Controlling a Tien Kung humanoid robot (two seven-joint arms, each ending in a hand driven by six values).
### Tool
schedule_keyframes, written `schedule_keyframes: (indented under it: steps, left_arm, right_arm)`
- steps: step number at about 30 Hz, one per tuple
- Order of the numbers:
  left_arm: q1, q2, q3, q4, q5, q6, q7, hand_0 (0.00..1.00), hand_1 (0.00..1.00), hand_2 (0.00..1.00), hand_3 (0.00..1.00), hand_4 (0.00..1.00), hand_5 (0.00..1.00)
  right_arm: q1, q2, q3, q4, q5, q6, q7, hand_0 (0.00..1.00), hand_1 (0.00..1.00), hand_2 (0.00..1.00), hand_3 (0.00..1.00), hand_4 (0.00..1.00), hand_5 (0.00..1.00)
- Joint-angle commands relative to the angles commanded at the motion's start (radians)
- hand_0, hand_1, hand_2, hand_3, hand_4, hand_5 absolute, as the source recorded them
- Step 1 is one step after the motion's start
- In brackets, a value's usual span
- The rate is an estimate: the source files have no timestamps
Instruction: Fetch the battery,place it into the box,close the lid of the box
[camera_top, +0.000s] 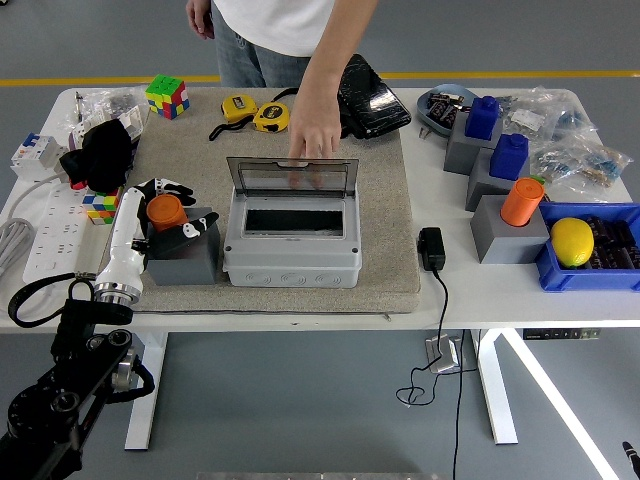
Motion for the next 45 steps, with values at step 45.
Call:
schedule_keyframes:
  steps: [45]
  left_arm:
    - [-0.016,-0.008,0.019,0.018,-0.059,0.097,-0.051,0.135,0.214,0.212,0.198,0.953,0.142]
  right_arm:
    - [0.004,0.001,0.000,0.000,0.003,0.001,0.001,0.850,0.839,0.798,0.818,0.998,0.998]
